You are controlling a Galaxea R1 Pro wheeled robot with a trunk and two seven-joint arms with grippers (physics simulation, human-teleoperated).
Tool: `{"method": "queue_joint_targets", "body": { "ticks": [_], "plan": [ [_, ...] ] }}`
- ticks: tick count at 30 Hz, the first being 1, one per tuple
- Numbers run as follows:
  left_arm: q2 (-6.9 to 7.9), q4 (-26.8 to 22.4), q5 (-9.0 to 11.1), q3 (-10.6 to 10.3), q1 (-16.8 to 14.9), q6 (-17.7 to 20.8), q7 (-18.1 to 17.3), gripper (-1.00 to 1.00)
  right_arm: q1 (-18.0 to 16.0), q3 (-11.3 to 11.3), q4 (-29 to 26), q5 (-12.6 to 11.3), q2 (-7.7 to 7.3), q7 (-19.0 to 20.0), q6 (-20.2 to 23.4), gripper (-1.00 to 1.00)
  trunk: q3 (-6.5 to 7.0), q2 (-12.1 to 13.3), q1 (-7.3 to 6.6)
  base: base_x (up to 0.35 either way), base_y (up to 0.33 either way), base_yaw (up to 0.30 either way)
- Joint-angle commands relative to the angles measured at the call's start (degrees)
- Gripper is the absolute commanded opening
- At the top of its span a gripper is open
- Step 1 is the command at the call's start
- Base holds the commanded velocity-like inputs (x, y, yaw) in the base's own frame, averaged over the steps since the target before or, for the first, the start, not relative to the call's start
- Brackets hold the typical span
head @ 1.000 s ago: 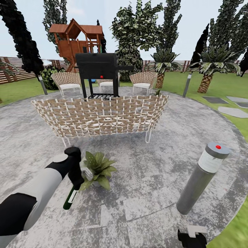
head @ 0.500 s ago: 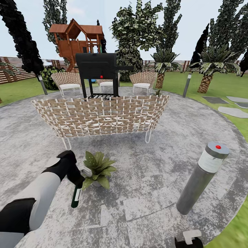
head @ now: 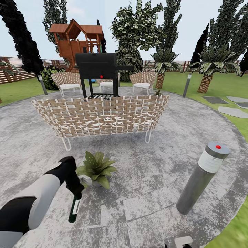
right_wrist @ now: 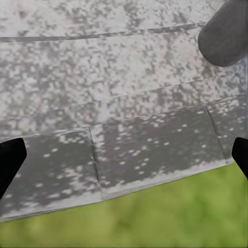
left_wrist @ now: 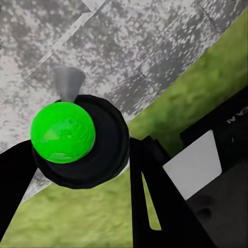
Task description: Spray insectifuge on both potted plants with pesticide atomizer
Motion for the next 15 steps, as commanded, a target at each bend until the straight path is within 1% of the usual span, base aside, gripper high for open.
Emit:
{"method": "queue_joint_targets", "body": {
  "ticks": [1, 3, 4, 5, 6, 7, 8, 9, 11, 13, 15],
  "plan": [
    [-0.12, 0.0, -0.6, 0.4, -0.2, 0.6, -0.6, -1.0, 0.0, 0.4, 0.0, 0.2, 0.0, -0.4, -0.1, 1.0, -0.05, 0.0, -0.01, 0.0, 0.0, 0.0],
    [-0.59, 0.0, -0.7, 0.3, -0.4, 0.6, -1.2, -1.0, 0.0, 0.4, 0.0, 0.2, -0.01, -0.5, -0.2, 1.0, -0.05, 0.0, -0.01, 0.0, 0.0, 0.0],
    [-0.75, 0.0, -1.2, -0.1, -0.4, 0.5, -2.2, -1.0, 0.0, 0.4, -0.1, 0.2, 0.04, -0.5, -0.2, 1.0, -0.05, 0.0, -0.01, 0.0, 0.0, 0.0],
    [-0.87, -0.3, -2.4, -1.8, -0.5, 0.5, -4.4, -1.0, 0.0, 0.4, -0.2, 0.2, 0.06, -0.6, -0.2, 1.0, -0.05, 0.0, -0.01, 0.0, 0.0, 0.0],
    [-0.95, -0.5, -3.3, -3.3, -0.6, 0.6, -6.3, -1.0, 0.0, 0.4, -0.3, 0.1, 0.07, -0.6, -0.2, 1.0, -0.04, 0.0, -0.01, 0.0, 0.0, -0.038],
    [-1.22, -0.7, -4.3, -5.5, -0.7, 0.5, -9.1, -1.0, 0.0, 0.3, -0.3, 0.1, 0.07, -0.6, -0.2, 1.0, -0.01, 0.0, -0.01, 0.0, 0.0, -0.128],
    [-1.62, -0.9, -4.9, -6.9, -0.8, 0.5, -9.8, -1.0, 0.0, 0.3, -0.3, 0.1, 0.08, -0.6, -0.2, 1.0, 0.04, 0.0, -0.01, 0.0, 0.0, -0.163],
    [-2.2, -1.4, -6.0, -9.1, -1.0, 0.7, -9.8, -1.0, 0.0, 0.3, -0.3, 0.1, 0.1, -0.6, -0.2, 1.0, 0.09, 0.0, -0.01, 0.0, 0.0, -0.194],
    [-2.58, -2.5, -7.4, -11.2, -1.1, 0.9, -9.8, -1.0, 0.0, 0.3, -0.3, 0.1, 0.09, -0.6, -0.2, 1.0, 0.21, 0.0, -0.01, 0.0, 0.0, -0.21],
    [-2.48, -3.5, -8.2, -12.3, -1.1, 1.0, -9.8, -1.0, 0.0, 0.3, -0.3, 0.1, 0.08, -0.6, -0.2, 1.0, 0.31, 0.0, -0.01, 0.0, 0.0, -0.195],
    [-2.13, -3.9, -8.5, -12.8, -1.6, 1.1, -9.8, -1.0, 0.0, 0.3, -0.3, 0.1, 0.04, -0.6, -0.2, 1.0, 0.34, 0.0, -0.01, 0.0, 0.0, -0.053]
  ]
}}
